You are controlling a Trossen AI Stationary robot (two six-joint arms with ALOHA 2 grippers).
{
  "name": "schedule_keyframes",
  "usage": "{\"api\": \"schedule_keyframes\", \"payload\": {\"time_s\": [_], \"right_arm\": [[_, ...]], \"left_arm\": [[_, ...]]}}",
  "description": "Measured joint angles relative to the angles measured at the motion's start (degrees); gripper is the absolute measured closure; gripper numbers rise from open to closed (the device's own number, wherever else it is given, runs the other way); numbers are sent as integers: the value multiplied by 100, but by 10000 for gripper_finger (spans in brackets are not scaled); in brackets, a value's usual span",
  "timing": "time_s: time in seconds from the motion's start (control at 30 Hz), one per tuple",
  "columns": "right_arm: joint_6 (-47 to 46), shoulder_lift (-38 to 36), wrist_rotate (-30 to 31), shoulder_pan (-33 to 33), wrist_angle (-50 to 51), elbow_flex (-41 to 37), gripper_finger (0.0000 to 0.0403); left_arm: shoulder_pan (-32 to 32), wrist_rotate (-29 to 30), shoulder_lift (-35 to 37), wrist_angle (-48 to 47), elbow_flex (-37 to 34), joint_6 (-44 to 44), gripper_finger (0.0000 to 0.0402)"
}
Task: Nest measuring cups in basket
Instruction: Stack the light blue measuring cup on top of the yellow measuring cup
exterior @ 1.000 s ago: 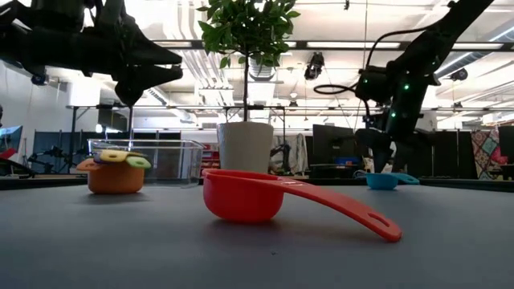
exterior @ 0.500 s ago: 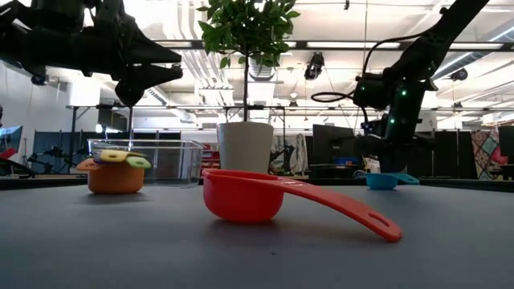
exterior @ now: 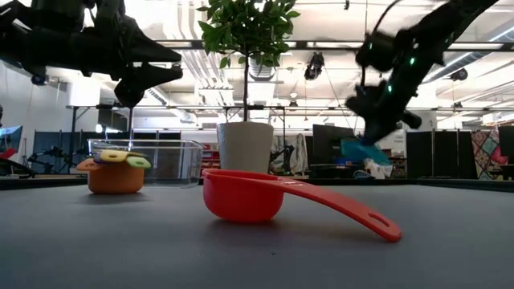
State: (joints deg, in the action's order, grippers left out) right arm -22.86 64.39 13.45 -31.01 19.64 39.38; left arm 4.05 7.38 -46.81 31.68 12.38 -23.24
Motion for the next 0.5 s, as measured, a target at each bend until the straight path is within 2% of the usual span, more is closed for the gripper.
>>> {"api": "schedule_keyframes", "payload": {"time_s": [0.13, 0.23, 0.5], "right_arm": [[-205, -301, 44, 709, -468, 0, 394], [-311, -336, 300, 1276, -928, 0, 394], [-318, 146, 1088, 2324, -2191, -2, 394]], "left_arm": [[-38, 0, -112, 11, 0, -30, 239], [-98, -1, -317, 126, 0, -87, 239], [-375, -12, -1272, 574, 434, -11, 239]]}}
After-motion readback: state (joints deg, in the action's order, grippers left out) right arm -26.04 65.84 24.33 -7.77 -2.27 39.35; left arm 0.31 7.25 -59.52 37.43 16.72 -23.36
